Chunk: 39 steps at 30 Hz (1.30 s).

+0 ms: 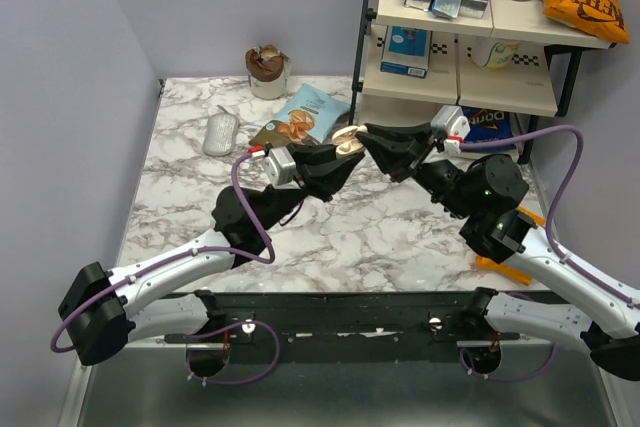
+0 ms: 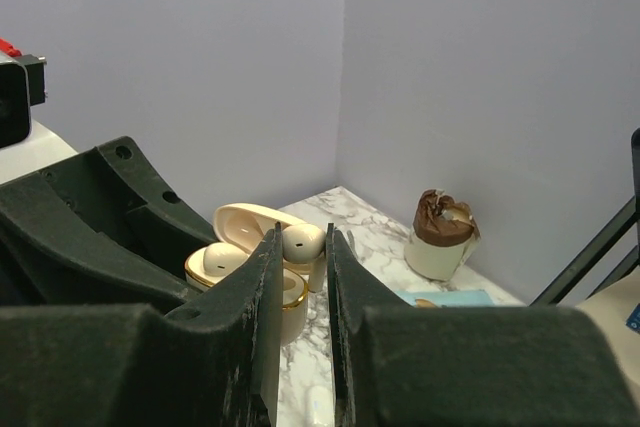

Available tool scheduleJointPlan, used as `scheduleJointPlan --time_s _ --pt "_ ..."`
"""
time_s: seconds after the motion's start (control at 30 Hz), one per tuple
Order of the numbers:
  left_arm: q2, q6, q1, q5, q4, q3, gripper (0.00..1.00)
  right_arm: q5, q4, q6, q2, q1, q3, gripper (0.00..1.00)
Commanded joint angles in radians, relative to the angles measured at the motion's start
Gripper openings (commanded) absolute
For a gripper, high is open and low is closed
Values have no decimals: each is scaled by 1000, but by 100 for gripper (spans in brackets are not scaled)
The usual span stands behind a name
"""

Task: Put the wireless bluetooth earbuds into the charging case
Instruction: Place the earbud at the center of the board.

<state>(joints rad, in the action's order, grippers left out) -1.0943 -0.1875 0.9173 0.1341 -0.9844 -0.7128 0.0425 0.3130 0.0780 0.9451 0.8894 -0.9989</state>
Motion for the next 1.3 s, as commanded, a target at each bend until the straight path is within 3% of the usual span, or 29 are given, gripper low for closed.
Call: scheduleJointPlan --time_s 0.0,0.43,0.83,1.27 --pt "-1 -4 -1 27 26 -42 0 -1 37 40 0 16 16 1" --pt "-21 -13 -1 38 154 -96 0 -18 34 49 -35 17 11 1" --pt "1 -9 0 41 64 -16 0 -59 23 42 -78 16 -1 1" --pt "2 -17 0 56 125 -66 0 -1 -3 -1 -58 16 17 1"
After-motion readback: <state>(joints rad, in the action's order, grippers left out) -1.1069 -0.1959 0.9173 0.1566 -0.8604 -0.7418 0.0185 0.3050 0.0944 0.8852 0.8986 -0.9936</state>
